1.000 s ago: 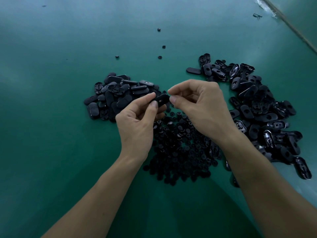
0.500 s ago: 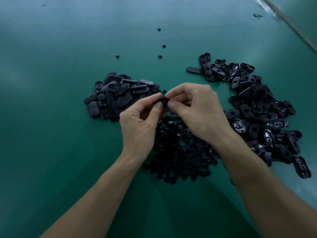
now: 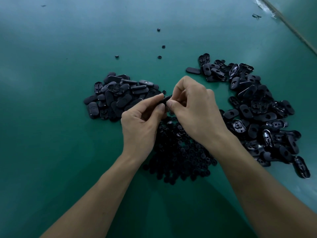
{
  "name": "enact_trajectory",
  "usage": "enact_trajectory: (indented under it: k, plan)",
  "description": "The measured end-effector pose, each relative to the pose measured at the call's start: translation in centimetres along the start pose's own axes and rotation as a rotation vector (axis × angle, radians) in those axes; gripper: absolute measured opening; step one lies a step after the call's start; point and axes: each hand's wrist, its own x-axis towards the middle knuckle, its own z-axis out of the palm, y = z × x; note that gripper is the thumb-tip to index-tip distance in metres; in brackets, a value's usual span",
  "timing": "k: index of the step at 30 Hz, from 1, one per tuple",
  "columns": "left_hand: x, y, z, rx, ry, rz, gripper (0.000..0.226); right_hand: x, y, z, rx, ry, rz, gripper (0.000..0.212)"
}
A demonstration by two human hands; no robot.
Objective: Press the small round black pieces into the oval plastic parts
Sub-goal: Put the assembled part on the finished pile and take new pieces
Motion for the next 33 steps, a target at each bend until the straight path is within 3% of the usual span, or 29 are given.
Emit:
enact_trajectory:
  k: [9, 28, 33]
  plan:
    - [-0.1, -0.5, -0.2, 0.135, 0.008, 0.009, 0.024, -0.5, -0.6, 0.8, -0.088, 0.027, 0.049, 0.027]
    - [0.0, -0.4, -0.5, 0.178, 0.034, 0.055, 0.013, -1.3, -2.2, 0.1, -0.053, -0.216, 0.048, 0.008]
    - [0.1, -0.4, -0.1, 0.156, 0.026, 0.013, 0.017, -0.2, -0.6, -0.1, -0.181, -0.138, -0.026, 0.017]
